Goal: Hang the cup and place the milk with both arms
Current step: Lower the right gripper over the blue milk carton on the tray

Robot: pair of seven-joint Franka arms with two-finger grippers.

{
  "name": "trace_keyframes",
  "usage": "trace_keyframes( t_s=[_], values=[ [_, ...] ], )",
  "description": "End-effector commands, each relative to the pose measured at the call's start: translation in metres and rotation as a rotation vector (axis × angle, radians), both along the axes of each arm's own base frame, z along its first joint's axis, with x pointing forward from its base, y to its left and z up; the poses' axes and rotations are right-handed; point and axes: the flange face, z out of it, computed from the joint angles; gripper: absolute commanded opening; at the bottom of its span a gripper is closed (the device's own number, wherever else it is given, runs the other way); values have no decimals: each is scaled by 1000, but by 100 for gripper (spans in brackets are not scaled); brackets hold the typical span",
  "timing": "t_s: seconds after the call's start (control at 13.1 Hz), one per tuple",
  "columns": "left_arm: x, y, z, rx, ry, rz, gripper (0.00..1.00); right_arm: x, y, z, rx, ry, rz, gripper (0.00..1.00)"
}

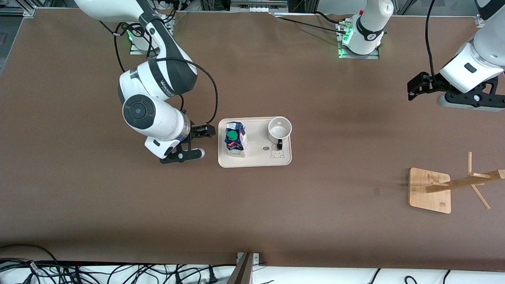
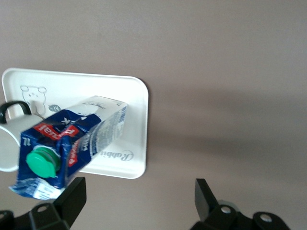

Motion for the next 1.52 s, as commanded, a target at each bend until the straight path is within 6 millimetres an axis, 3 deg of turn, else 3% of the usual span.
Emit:
trace_keyframes(
  t_s=[0.0,0.23,0.46,0.61,0.91,1.45],
  values=[
    [1,-3,6,3,7,1,100,-11,30,3,11,-8,-92,100],
    [1,-3,6,3,7,3,100,-20,56,-2,16,-28,-138,100],
    [1,-2,6,3,7,4,100,-47,98,-1,14,-33,-131,100],
    [1,-2,6,3,7,4,100,-55,114,1,28,-53,-154,100],
    [1,-2,6,3,7,3,100,-43,107,-22,20,-63,-135,100],
    [1,-3,6,3,10,3,100,-34,96,-31,24,-64,-103,100]
  ],
)
